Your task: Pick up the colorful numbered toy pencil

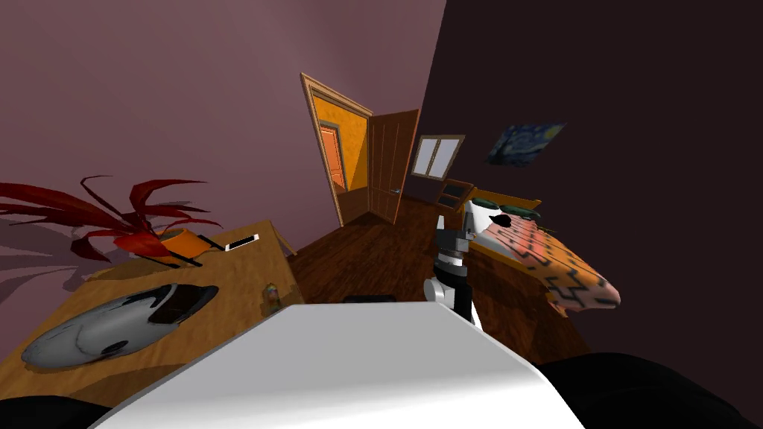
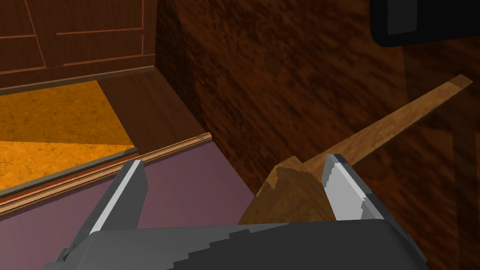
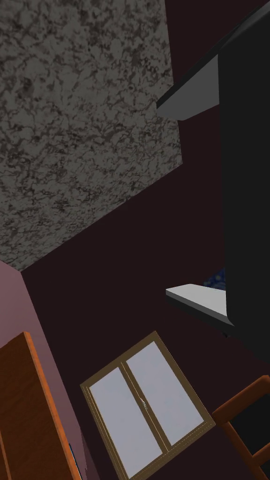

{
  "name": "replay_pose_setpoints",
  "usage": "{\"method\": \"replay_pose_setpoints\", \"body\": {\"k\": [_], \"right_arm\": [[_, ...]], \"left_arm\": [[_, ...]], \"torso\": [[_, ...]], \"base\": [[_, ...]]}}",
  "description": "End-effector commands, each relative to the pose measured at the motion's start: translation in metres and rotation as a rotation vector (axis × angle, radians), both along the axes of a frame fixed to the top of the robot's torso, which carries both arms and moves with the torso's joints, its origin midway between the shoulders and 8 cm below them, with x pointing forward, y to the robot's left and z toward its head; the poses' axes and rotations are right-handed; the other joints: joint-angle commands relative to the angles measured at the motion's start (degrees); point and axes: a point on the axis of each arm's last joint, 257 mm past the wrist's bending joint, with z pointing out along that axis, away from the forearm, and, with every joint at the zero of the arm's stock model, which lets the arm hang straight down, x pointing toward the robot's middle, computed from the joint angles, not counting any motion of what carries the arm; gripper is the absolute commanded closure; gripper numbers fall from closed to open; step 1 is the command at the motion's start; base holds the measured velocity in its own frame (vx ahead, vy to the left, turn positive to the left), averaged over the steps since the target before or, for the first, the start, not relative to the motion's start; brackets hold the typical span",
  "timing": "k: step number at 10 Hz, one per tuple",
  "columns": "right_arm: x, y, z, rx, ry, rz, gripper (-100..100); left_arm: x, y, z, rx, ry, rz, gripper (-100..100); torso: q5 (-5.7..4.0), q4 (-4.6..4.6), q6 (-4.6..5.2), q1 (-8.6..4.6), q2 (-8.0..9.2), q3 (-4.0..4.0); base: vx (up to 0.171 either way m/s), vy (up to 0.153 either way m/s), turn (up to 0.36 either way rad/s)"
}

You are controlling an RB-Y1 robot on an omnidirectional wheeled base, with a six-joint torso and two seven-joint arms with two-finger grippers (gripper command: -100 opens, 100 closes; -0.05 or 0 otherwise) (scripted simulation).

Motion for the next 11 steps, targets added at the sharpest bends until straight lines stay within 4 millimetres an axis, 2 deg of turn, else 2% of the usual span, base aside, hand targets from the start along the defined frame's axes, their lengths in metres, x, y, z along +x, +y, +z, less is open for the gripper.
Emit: {"method": "replay_pose_setpoints", "body": {"k": [1,4,5,6,7,11], "right_arm": [[0.000,0.000,0.000,0.000,0.000,0.000,0],[0.000,0.000,0.000,0.000,0.000,0.000,0],[0.000,0.000,0.000,0.000,0.000,0.000,0],[0.000,0.000,0.000,0.000,0.000,0.000,0],[0.000,0.000,0.000,0.000,0.000,0.000,0],[0.000,0.000,0.000,0.000,0.000,0.000,0]], "left_arm": [[-0.017,0.009,-0.011,0.006,0.051,0.004,-100],[-0.083,0.043,-0.041,0.040,0.247,0.011,-100],[-0.083,0.043,-0.041,0.040,0.247,0.011,-100],[-0.102,0.055,-0.047,0.054,0.304,0.015,-100],[-0.102,0.055,-0.047,0.054,0.304,0.015,-100],[-0.163,0.099,-0.063,0.114,0.486,0.040,-100]], "torso": [[0.00,0.00,0.00,0.00,0.00,0.00],[0.01,-0.01,-0.01,0.03,-0.05,-0.03],[0.02,-0.02,0.00,0.07,-0.11,-0.06],[0.01,-0.01,-0.06,-0.02,-0.06,-0.04],[-0.01,0.00,-0.03,-0.06,-0.02,-0.01],[0.02,-0.03,-0.03,0.04,-0.16,-0.09]], "base": [[0.028,0.060,-0.201],[0.049,0.065,-0.395],[0.033,0.064,-0.215],[0.023,0.054,-0.317],[0.018,0.045,-0.131],[0.051,0.071,-0.368]]}}
